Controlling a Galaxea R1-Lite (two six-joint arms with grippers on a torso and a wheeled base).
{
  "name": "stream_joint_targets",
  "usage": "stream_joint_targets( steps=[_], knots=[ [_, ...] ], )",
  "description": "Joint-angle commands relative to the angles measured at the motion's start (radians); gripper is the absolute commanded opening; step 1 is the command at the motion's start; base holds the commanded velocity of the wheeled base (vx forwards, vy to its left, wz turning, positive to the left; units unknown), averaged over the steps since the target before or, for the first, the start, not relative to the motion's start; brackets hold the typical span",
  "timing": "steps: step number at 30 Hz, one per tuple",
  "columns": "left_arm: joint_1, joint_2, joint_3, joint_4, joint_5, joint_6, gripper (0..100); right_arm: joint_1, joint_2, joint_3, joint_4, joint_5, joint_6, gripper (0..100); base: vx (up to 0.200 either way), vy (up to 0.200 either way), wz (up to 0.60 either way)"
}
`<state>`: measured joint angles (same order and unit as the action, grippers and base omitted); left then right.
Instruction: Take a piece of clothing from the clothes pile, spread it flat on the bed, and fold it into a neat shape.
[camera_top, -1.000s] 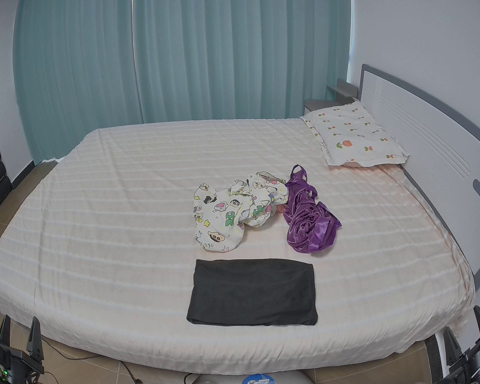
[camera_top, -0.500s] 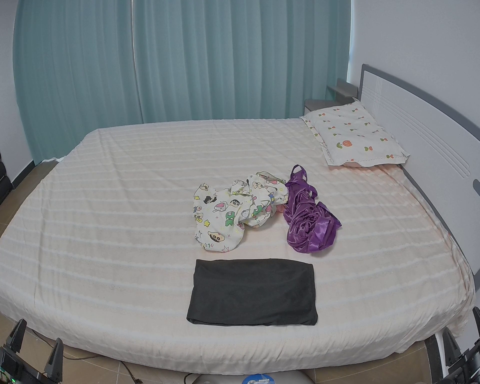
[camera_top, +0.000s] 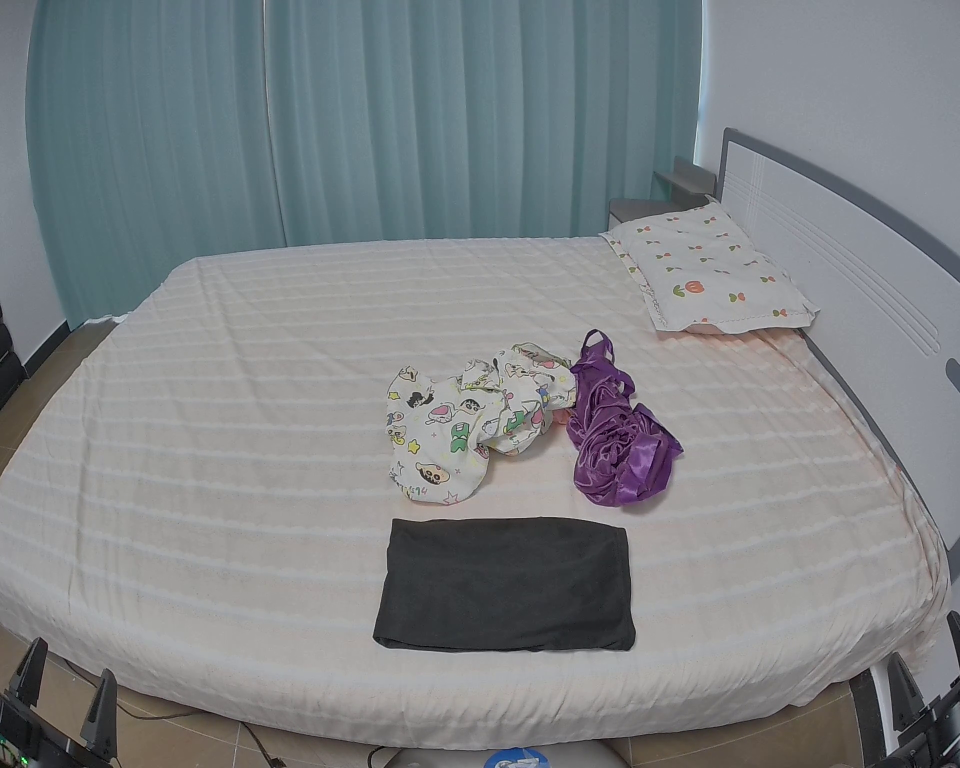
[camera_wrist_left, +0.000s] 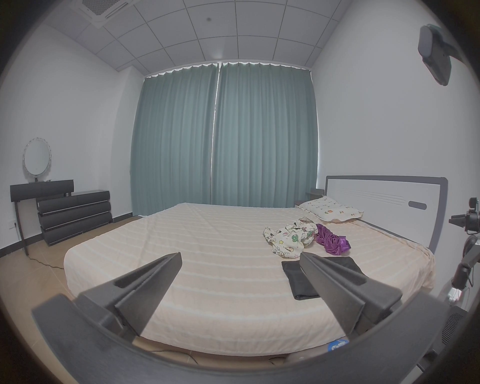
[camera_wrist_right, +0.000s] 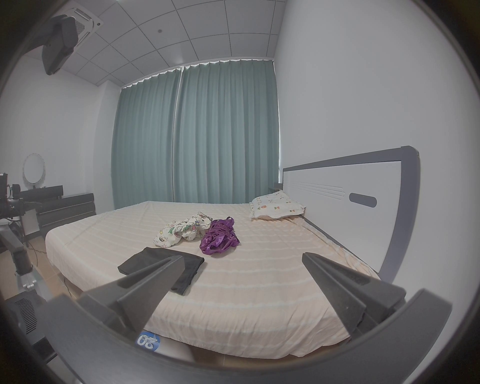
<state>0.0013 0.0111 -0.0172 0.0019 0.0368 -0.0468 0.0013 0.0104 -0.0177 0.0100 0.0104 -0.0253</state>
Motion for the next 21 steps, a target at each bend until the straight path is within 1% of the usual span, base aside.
stream_joint_targets(
  steps=[1,4,21],
  knots=[
    [0.000,-0.010,0.016,0.000,0.002,0.001,100,0.000,-0.007,0.016,-0.002,-0.001,0.004,100,0.000,0.000,0.00],
    [0.000,-0.010,0.016,0.000,-0.003,0.008,100,0.000,-0.007,0.016,-0.002,-0.006,0.022,100,0.000,0.000,0.00],
    [0.000,-0.010,0.016,-0.002,-0.006,0.016,100,0.003,-0.009,0.016,-0.004,-0.004,0.025,100,0.000,0.000,0.00]
  ],
)
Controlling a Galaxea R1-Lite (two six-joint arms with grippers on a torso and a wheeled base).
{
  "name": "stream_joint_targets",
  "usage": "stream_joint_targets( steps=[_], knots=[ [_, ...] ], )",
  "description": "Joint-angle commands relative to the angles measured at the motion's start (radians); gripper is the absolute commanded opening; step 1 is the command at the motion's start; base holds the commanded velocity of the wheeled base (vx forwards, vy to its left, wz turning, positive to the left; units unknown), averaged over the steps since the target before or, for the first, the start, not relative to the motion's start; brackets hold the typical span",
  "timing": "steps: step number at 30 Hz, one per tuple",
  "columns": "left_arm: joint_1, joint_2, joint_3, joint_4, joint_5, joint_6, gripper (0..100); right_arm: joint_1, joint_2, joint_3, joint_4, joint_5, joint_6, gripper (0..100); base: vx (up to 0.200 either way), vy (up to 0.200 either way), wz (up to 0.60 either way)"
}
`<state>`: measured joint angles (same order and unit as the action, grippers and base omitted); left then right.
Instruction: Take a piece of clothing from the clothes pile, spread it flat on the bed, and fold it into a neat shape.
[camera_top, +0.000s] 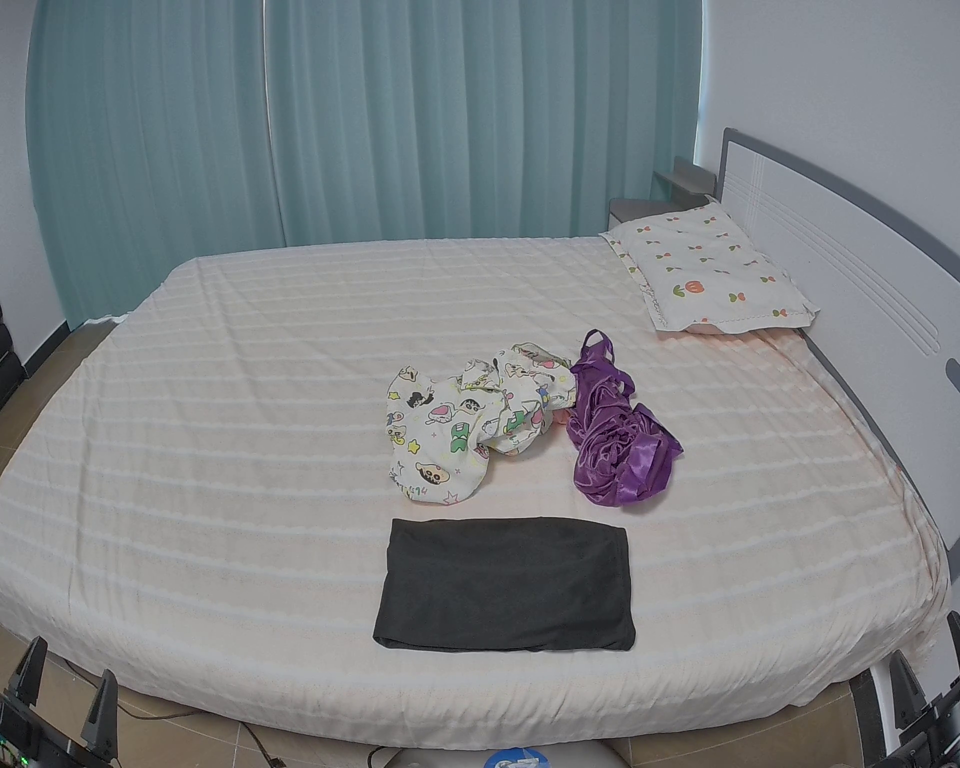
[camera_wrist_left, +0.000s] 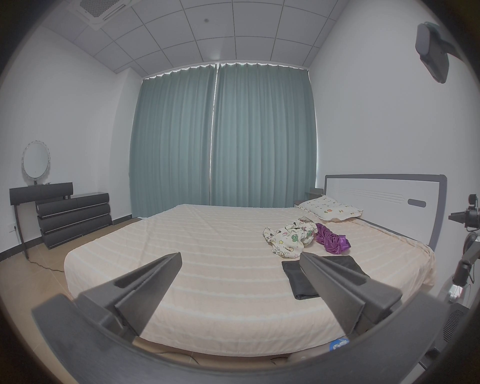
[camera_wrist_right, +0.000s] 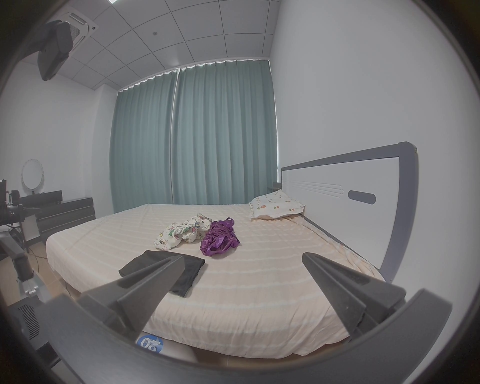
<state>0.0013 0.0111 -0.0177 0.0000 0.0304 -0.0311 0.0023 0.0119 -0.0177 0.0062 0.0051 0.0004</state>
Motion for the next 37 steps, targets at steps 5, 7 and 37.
stream_joint_targets(
  steps=[5,7,37],
  knots=[
    [0.000,-0.010,0.016,0.000,0.000,0.000,100,0.002,-0.010,0.016,0.001,0.001,-0.005,100,0.000,0.000,0.00],
    [0.000,-0.010,0.016,0.000,0.000,0.000,100,0.002,-0.010,0.016,0.001,-0.001,-0.005,100,0.000,0.000,0.00],
    [0.000,-0.010,0.016,0.000,0.000,0.000,100,0.002,-0.010,0.016,0.001,0.001,-0.003,100,0.000,0.000,0.00]
  ],
)
